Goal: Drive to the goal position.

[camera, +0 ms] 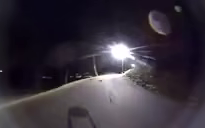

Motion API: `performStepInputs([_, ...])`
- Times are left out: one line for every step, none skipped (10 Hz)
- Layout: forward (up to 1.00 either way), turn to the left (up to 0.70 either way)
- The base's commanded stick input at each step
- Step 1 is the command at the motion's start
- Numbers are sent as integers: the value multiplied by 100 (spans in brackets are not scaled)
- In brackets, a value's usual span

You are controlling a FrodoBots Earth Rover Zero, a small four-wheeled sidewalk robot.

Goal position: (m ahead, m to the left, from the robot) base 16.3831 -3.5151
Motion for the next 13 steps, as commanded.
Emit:
performStepInputs([100,3])
performStepInputs([100,3])
performStepInputs([100,3])
performStepInputs([100,3])
performStepInputs([100,3])
performStepInputs([100,3])
performStepInputs([100,3])
performStepInputs([100,3])
performStepInputs([100,2])
performStepInputs([100,-1])
performStepInputs([100,-4])
performStepInputs([100,-7])
performStepInputs([100,-10])
